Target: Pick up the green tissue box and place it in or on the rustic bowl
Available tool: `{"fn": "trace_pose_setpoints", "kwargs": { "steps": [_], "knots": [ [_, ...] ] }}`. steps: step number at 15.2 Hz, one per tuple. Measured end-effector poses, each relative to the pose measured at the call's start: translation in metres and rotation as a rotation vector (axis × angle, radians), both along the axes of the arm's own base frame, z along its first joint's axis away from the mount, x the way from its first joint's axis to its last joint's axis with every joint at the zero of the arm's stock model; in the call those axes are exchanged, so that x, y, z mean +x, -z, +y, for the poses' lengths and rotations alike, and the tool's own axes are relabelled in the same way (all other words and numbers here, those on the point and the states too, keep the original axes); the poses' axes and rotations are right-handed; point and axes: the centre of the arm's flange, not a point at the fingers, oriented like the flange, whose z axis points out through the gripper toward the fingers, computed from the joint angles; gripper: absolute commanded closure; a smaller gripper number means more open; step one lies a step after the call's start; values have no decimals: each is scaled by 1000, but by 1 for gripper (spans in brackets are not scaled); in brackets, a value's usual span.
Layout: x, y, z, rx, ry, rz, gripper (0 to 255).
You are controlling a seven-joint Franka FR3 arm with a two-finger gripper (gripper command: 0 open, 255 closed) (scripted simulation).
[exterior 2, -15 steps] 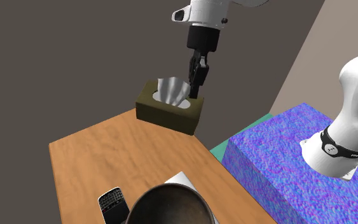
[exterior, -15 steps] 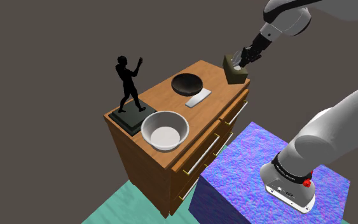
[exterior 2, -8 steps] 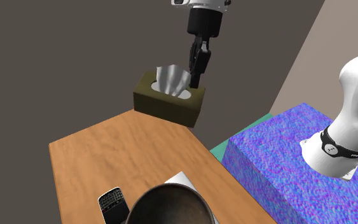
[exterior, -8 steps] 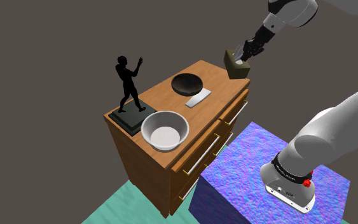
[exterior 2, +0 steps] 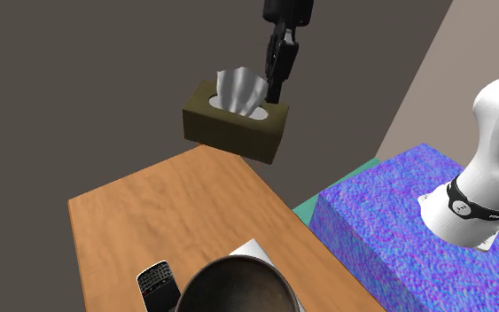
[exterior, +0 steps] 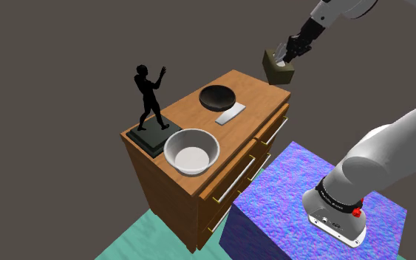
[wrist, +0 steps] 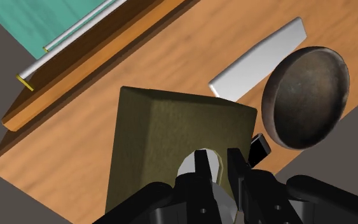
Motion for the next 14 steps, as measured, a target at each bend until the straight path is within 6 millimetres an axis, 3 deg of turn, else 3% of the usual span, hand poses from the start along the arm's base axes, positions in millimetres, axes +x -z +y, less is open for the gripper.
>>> {"fn": "trace_pose_setpoints", "kwargs": {
  "steps": [5, 14],
  "knots": [
    [28, -15, 39, -1, -1, 0, 255],
    [99, -33, 139, -1, -2, 0, 255]
  ]
}}
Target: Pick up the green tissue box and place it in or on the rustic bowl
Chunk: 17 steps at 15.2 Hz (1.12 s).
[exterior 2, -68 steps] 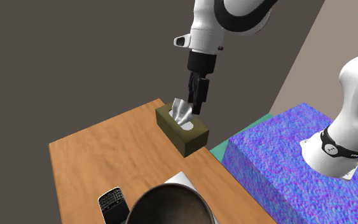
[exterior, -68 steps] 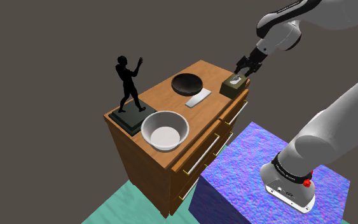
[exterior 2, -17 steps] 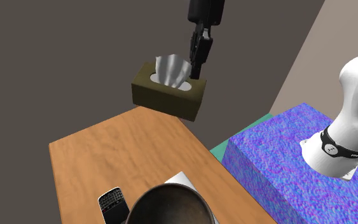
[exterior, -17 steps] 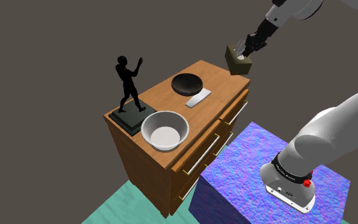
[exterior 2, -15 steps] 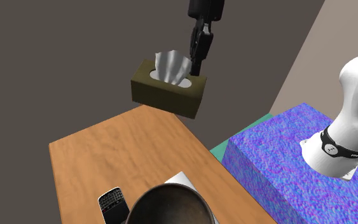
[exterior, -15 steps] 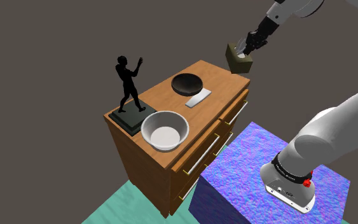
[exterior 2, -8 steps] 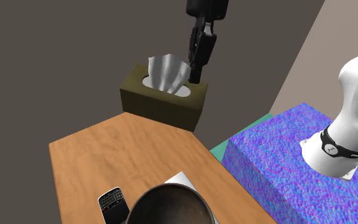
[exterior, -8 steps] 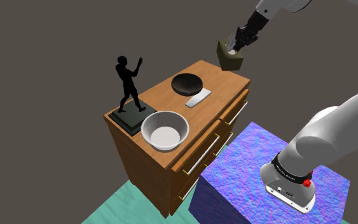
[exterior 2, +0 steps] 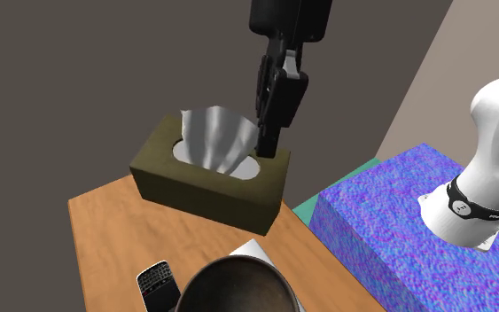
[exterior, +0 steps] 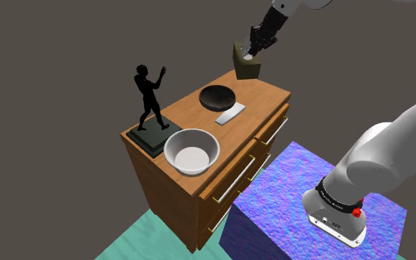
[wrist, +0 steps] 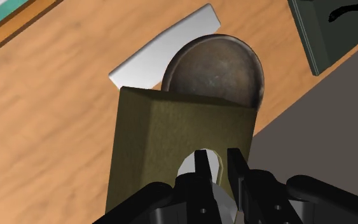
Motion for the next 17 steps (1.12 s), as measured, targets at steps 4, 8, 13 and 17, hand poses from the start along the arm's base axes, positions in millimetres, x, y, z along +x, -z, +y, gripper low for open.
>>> {"fn": "trace_pose_setpoints", "kwargs": {
  "steps": [4, 8, 13, 17],
  "knots": [
    [29, -4, 42, 0, 1, 0, 255],
    [56, -13, 87, 0, 0, 0, 255],
    [76, -8, 113, 0, 1, 0, 255],
    [77, 12, 113, 1, 1, 0, 255]
  ]
}}
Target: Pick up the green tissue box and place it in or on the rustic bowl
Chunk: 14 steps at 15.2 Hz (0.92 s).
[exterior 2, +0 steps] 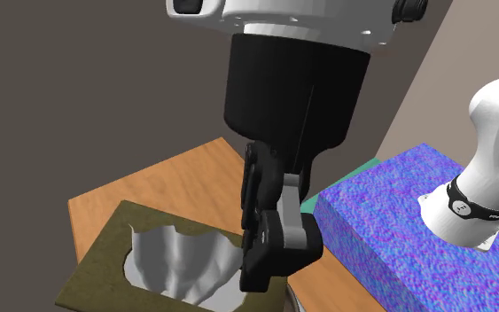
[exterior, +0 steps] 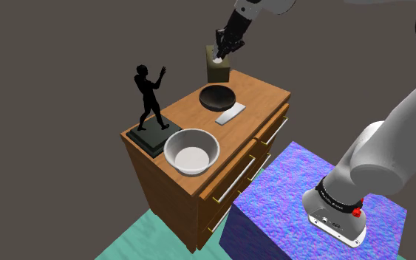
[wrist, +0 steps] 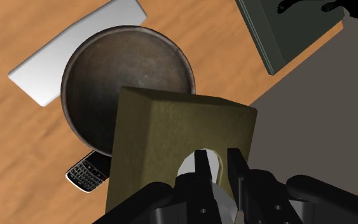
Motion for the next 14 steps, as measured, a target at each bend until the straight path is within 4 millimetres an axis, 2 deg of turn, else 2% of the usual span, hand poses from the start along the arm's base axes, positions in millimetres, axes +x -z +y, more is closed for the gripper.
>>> {"fn": "trace_pose_setpoints", "kwargs": {
  "steps": [14],
  "knots": [
    [0, 73, 0, 0, 0, 0, 255]
  ]
}}
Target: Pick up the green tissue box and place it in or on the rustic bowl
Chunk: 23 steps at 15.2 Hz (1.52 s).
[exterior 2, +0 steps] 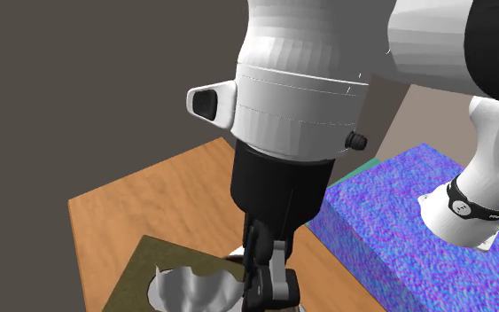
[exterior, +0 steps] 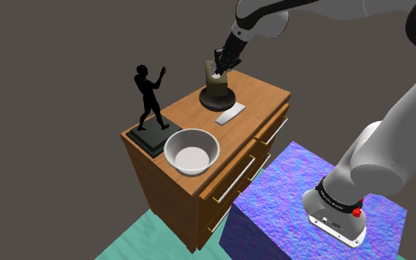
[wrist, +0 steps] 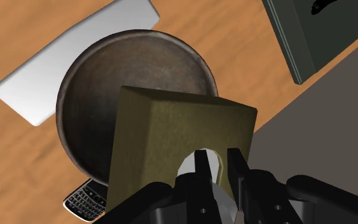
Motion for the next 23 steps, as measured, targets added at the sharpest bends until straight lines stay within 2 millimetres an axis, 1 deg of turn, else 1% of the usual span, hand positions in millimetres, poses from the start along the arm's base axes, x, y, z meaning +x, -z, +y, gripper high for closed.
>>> {"fn": "trace_pose_setpoints", "kwargs": {
  "steps": [2, 7, 8, 14, 15, 16, 18, 19, 23],
  "knots": [
    [0, 9, 0, 0, 0, 0, 255],
    [0, 12, 0, 0, 0, 0, 255],
    [0, 12, 0, 0, 0, 0, 0],
    [0, 12, 0, 0, 0, -1, 0],
    [-3, 6, -1, 0, 0, 0, 0],
    [-4, -3, -4, 0, 0, -1, 0],
    [-11, -24, -9, 0, 0, -2, 0],
    [-13, -29, -11, 0, 0, -2, 0],
    [-15, -33, -13, 0, 0, -1, 0]
  ]
}}
